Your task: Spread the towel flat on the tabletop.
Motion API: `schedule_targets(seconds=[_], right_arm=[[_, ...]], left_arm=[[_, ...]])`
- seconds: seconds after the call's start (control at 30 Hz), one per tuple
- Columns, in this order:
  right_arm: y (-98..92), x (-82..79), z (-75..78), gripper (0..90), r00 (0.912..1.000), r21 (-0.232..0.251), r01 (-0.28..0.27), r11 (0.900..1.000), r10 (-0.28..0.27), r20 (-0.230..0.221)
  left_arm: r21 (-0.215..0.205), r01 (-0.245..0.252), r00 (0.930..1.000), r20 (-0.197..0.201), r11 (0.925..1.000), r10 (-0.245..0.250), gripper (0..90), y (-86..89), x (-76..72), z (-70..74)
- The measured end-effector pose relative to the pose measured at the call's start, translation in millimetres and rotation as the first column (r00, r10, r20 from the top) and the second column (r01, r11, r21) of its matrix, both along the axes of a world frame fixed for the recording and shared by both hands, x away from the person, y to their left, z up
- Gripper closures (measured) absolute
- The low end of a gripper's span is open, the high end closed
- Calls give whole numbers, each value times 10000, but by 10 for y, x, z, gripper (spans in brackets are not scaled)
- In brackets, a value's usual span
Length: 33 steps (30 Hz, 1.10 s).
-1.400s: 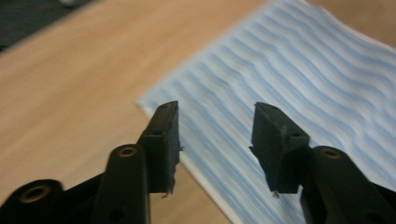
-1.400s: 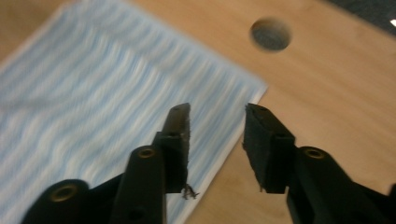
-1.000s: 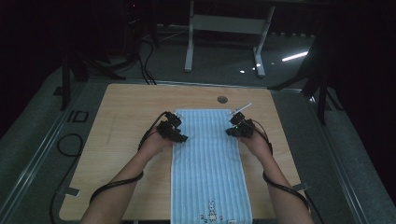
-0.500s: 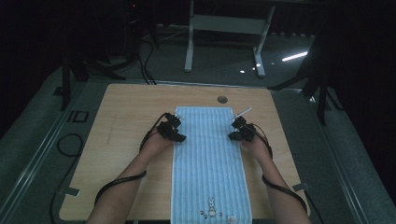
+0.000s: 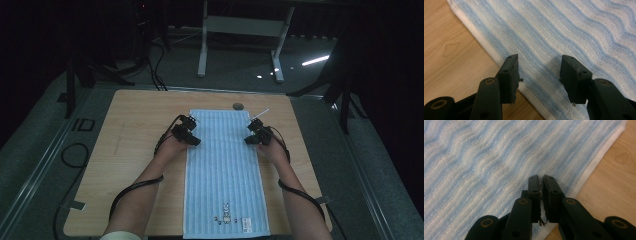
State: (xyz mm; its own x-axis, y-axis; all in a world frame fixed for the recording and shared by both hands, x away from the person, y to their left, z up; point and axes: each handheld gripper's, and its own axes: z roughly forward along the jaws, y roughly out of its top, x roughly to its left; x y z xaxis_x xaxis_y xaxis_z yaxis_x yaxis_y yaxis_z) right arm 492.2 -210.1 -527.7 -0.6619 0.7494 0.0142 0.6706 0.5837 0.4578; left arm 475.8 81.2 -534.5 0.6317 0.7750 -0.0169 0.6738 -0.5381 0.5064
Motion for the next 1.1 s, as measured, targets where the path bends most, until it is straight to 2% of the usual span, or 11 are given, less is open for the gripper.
schedule_targets(seconds=[0.17,0.23,0.33,0.57,0.67,0.73,0.87,0.9,0.97,1.03,1.1], right_arm=[[9,45,1,824,9998,54,173,9998,-172,-60],[9,37,5,756,9997,173,197,9997,-194,-164],[-28,-12,53,708,9999,167,93,9998,-92,-83],[-247,-132,194,558,9998,596,217,9980,-215,-52],[-298,-181,214,515,9996,446,255,9987,-259,87],[-372,-249,245,474,9985,423,484,9979,-494,220],[-425,-295,267,445,9970,776,731,9943,-748,186],[-436,-307,272,436,9964,800,779,9937,-803,274],[-456,-325,281,408,9948,776,949,9925,-974,290],[-470,-326,287,411,9934,928,1081,9898,-1110,276],[-464,-326,281,451,9932,1016,1092,9888,-1127,288]], left_arm=[[249,-138,9999,-46,9996,139,477,-40,30,11],[311,-160,9999,12,9994,160,477,-44,9,31],[149,-8,9999,101,9999,7,477,-14,-55,69],[-164,180,9997,180,9997,-177,424,143,-319,127],[-160,187,9996,199,9997,-184,424,179,-371,133],[-478,117,9999,97,9988,-112,424,242,-434,166],[-614,35,10000,67,9981,-31,422,278,-465,192],[-897,-44,10000,-52,9960,39,422,302,-482,202],[-1123,-79,9999,-157,9936,62,422,317,-505,205],[-1076,-74,9999,-109,9942,62,422,318,-529,194],[-1033,-126,9999,-89,9946,117,422,323,-554,176]])
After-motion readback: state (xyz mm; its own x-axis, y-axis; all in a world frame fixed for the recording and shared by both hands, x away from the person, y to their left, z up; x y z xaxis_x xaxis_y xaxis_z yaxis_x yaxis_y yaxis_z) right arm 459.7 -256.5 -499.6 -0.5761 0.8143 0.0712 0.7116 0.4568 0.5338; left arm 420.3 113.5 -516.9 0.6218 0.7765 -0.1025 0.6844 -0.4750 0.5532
